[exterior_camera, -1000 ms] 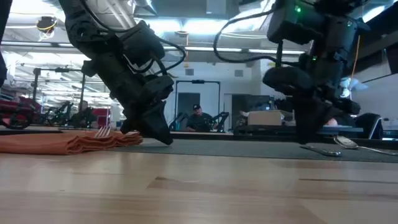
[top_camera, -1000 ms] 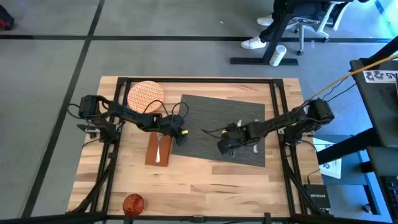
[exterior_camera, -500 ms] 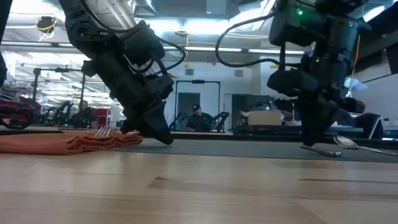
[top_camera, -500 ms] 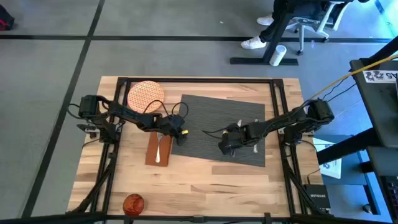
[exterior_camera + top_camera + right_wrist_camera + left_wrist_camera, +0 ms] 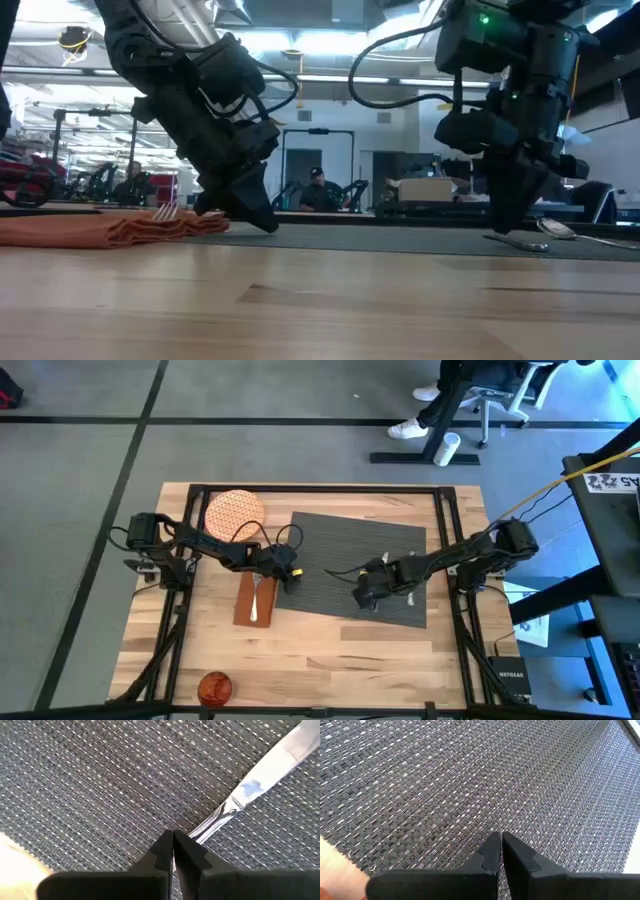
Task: Set table place
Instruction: Put the silver table knife on the gray tablemat to the left of the silver spoon
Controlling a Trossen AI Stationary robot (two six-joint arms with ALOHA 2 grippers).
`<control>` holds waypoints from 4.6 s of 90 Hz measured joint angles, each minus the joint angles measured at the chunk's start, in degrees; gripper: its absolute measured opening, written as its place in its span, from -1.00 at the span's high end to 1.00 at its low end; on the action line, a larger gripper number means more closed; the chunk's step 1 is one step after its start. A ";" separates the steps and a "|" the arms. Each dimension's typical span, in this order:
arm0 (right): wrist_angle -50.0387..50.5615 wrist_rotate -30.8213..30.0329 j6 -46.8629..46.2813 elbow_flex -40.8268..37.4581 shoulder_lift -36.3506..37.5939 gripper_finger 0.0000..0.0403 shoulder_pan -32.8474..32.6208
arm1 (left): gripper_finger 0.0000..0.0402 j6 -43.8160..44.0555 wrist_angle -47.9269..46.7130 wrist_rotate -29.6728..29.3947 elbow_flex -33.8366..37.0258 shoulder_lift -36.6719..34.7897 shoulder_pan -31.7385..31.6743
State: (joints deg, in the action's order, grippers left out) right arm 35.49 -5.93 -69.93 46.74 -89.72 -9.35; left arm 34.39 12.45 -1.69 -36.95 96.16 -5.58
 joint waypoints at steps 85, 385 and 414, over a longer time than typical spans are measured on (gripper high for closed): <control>-3.90 1.22 3.66 0.00 0.49 1.00 -0.01 | 1.00 -0.28 0.00 0.00 0.00 0.00 0.00; 6.55 -10.18 -13.88 -0.02 5.71 1.00 4.46 | 1.00 1.04 0.25 0.00 -0.02 0.04 0.28; 4.66 -8.44 -7.17 -0.02 1.69 1.00 11.71 | 1.00 1.10 -0.42 0.00 -0.02 -0.04 1.53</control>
State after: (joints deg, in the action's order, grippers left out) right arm 40.15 -14.37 -77.10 46.72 -88.03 2.36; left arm 35.48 12.03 -1.69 -36.97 96.12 -4.05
